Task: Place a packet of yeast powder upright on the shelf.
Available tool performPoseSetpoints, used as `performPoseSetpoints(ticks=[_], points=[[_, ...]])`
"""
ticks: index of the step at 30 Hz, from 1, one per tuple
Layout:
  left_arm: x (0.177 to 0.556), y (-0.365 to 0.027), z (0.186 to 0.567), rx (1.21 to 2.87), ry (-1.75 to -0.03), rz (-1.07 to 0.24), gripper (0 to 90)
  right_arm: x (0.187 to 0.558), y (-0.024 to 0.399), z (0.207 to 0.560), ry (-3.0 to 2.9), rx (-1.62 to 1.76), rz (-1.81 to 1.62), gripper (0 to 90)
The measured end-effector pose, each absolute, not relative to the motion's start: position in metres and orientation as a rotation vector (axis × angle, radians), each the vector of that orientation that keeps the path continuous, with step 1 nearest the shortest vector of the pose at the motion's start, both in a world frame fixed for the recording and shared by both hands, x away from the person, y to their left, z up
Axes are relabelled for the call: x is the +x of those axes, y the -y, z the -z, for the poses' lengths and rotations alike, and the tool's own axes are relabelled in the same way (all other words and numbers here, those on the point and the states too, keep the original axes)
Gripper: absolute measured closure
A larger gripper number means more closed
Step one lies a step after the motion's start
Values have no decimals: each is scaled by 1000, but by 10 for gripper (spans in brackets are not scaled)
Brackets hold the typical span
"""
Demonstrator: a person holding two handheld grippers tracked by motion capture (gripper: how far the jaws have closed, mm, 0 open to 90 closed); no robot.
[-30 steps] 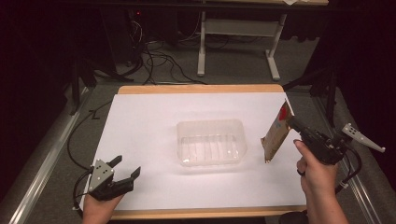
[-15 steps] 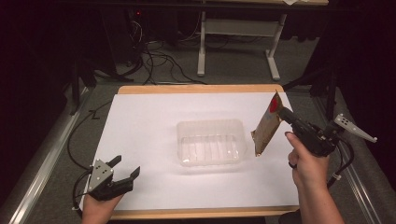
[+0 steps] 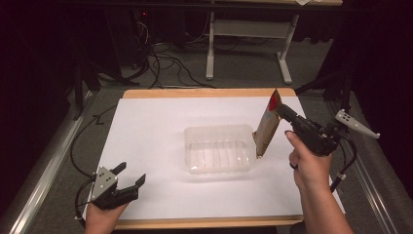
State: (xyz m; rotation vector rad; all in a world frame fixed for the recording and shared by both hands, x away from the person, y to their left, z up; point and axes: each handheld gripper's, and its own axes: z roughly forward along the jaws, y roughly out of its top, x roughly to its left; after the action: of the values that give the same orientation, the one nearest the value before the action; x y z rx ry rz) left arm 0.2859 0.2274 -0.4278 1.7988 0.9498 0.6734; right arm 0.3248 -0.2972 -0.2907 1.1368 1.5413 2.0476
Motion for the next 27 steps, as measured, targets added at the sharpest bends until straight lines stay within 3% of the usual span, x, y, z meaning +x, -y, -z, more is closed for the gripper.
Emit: performPoseSetpoints(ticks=[27], points=[[284,-226,427,1800,-940,-672,232,357,241,319,-1639,1137,-2053,900]])
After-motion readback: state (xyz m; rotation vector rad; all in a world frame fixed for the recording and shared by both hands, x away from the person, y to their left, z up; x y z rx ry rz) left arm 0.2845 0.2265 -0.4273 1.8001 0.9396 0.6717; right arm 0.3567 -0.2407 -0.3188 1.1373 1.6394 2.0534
